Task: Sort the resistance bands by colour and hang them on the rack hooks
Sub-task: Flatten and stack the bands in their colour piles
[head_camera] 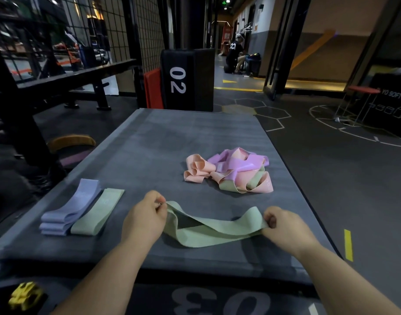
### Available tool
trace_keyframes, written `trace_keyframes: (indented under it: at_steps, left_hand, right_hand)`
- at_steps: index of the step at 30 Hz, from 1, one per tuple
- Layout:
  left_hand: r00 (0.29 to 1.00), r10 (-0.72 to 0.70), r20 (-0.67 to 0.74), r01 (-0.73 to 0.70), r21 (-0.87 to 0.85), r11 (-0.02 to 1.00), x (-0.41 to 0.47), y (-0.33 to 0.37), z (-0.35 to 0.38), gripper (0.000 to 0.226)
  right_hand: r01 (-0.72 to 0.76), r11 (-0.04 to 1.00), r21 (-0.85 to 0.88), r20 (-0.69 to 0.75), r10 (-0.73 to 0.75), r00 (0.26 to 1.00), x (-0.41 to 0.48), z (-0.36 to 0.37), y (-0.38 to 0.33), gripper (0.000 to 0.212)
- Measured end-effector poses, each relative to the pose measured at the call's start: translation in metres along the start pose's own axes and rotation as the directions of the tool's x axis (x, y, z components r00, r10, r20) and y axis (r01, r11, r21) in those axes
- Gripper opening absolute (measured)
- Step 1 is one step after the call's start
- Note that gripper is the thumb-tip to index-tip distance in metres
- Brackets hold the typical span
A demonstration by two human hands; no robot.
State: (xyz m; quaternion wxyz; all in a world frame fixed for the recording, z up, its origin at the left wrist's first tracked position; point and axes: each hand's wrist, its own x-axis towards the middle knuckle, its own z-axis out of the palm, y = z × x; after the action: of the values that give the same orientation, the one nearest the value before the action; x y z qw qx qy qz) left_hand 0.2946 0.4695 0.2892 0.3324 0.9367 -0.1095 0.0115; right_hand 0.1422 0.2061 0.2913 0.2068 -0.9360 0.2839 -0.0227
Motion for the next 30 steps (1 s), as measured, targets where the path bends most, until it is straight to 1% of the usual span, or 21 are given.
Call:
trace_keyframes:
  at_steps: [3, 6, 9, 12, 15, 19, 20, 22, 24, 26, 28, 30]
  left_hand:
    - [1.000, -0.003, -0.027, 0.002, -0.041, 0.999, 0.002, -0.001, -0.003, 0.005]
    - [1.000, -0.004, -0.019, 0.002, -0.071, 0.997, 0.002, -0.001, -0.003, 0.002]
    - [1.000, -0.005, -0.004, 0.004, -0.133, 0.991, 0.001, 0.001, 0.000, 0.008]
    - [1.000, -0.013, 0.009, 0.014, -0.185, 0.983, 0.002, -0.001, 0.003, 0.013]
    - [0.999, -0.024, 0.021, 0.029, -0.240, 0.970, 0.002, -0.005, 0.005, 0.014]
    - [0.997, -0.052, 0.052, 0.064, -0.252, 0.966, 0.002, -0.007, 0.005, 0.010]
    - [0.997, -0.059, 0.052, 0.069, -0.228, 0.971, 0.001, -0.007, 0.005, 0.014]
    - [0.997, -0.057, 0.050, 0.063, -0.124, 0.990, -0.002, -0.008, 0.004, 0.022]
    - [0.997, -0.053, 0.060, 0.055, -0.028, 0.998, -0.005, -0.009, 0.004, 0.020]
    - [0.995, -0.066, 0.069, 0.066, 0.006, 0.998, -0.005, -0.012, 0.005, 0.018]
    - [0.994, -0.088, 0.071, 0.088, 0.005, 0.996, -0.004, -0.015, 0.005, 0.017]
    - [0.991, -0.106, 0.080, 0.107, -0.013, 0.994, -0.003, -0.016, 0.004, 0.017]
  right_hand:
    - [-0.030, 0.994, 0.109, -0.111, 0.042, 0.993, 0.002, -0.004, 0.002, 0.011]
    - [-0.053, 0.988, 0.147, -0.155, 0.076, 0.985, 0.007, -0.007, 0.009, 0.012]
    - [-0.098, 0.948, 0.303, -0.106, 0.135, 0.985, 0.012, -0.009, 0.015, 0.010]
    - [-0.136, 0.872, 0.470, -0.004, 0.157, 0.988, 0.013, -0.013, 0.017, 0.019]
    - [-0.163, 0.810, 0.564, 0.047, 0.166, 0.985, 0.013, -0.015, 0.021, 0.021]
    - [-0.170, 0.803, 0.571, 0.108, 0.132, 0.985, 0.012, -0.018, 0.028, 0.021]
    - [-0.179, 0.790, 0.587, 0.133, 0.123, 0.983, 0.011, -0.018, 0.027, 0.018]
    - [-0.199, 0.766, 0.611, 0.178, 0.112, 0.978, 0.012, -0.014, 0.026, 0.007]
    - [-0.202, 0.797, 0.569, 0.145, 0.144, 0.979, 0.013, -0.008, 0.024, 0.003]
    - [-0.200, 0.837, 0.509, 0.079, 0.186, 0.979, 0.014, -0.004, 0.023, 0.008]
    - [-0.202, 0.865, 0.459, 0.054, 0.200, 0.978, 0.014, -0.002, 0.021, 0.021]
    - [-0.221, 0.847, 0.484, 0.061, 0.219, 0.974, 0.014, -0.003, 0.019, 0.031]
